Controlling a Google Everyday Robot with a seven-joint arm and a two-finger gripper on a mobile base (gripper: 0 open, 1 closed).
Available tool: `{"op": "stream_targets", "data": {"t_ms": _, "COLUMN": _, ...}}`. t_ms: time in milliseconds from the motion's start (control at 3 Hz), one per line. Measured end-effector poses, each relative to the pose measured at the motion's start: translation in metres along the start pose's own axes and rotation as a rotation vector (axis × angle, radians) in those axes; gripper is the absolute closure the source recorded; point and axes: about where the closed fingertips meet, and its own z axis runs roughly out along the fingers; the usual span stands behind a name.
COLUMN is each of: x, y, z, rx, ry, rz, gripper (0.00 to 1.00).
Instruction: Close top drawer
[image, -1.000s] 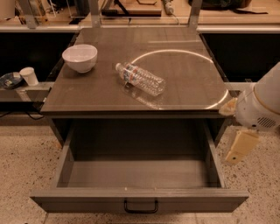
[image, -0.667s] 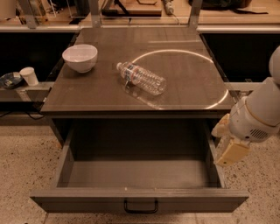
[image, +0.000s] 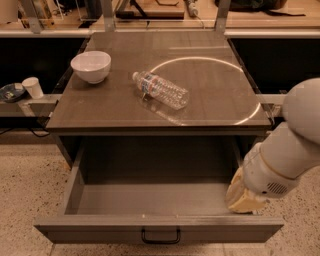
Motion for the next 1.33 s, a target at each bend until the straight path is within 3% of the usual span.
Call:
{"op": "stream_targets", "data": {"t_ms": 667, "x": -0.018, "y": 0.061, "z": 0.041, "rx": -0.11, "ry": 0.028, "rz": -0.048, "gripper": 1.0}}
{"op": "stream_targets", "data": {"t_ms": 1333, "x": -0.018, "y": 0.093, "z": 0.074, "rx": -0.148, "ry": 0.03, "rz": -0.1, "gripper": 1.0}}
